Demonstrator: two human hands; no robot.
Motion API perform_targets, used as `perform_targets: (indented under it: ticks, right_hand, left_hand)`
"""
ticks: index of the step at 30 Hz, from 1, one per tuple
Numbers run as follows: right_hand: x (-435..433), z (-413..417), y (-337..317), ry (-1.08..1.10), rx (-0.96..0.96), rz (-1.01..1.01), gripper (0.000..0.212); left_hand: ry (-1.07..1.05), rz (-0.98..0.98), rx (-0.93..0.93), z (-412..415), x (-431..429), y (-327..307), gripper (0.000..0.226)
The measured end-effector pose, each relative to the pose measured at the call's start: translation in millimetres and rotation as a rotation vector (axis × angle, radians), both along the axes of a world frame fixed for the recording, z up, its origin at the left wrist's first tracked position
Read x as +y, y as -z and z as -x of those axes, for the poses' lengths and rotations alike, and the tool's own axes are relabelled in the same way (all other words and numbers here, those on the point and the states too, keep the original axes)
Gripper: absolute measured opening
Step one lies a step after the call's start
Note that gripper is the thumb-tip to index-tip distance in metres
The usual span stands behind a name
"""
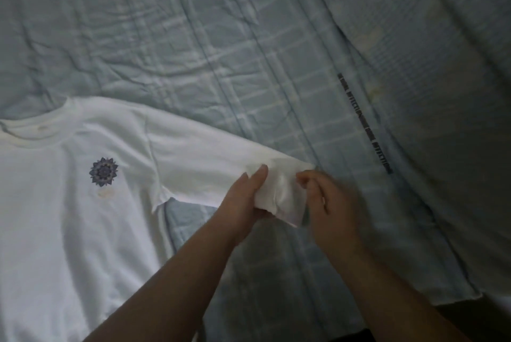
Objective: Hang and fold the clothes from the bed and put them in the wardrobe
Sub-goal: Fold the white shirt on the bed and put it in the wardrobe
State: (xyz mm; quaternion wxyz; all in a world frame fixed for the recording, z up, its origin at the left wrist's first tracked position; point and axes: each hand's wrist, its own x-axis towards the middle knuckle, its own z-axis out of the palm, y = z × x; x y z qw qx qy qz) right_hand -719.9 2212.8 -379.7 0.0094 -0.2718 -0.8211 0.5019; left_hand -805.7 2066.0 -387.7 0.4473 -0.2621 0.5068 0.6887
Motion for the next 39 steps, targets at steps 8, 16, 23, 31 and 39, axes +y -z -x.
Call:
perform_targets:
  ticks: [8,16,23,31,39]
  right_hand:
    - [-101.4,39.6,41.2,-0.481,-0.160,-0.677,0.060]
    - [-253.3,107.2,53.0,-0.561,-0.184,-0.735,0.061]
    - [-345.5,130.7,57.6,-0.599,-0.307,-0.818,0.062]
    - [-403.7,139.5,61.4,-0.639,-0.367,-0.910,0.063]
    - [-434.1,146.6,77.8,-0.740,-0.277,-0.922,0.063]
  left_hand:
    - [0.041,0.312,0.365,46.9,-118.1,-4.1,0.021]
    - [-0.195,0.546,0.487,95.5,-318.5,-19.1,0.026]
    - [-0.245,0.633,0.418,114.1,-464.3,2.0,0.007]
    - [-0.189,0.718,0.335,95.3,-556.2,28.1,0.013]
    - [-0.036,1.089,0.468,90.2,-587.9,37.9,0.019]
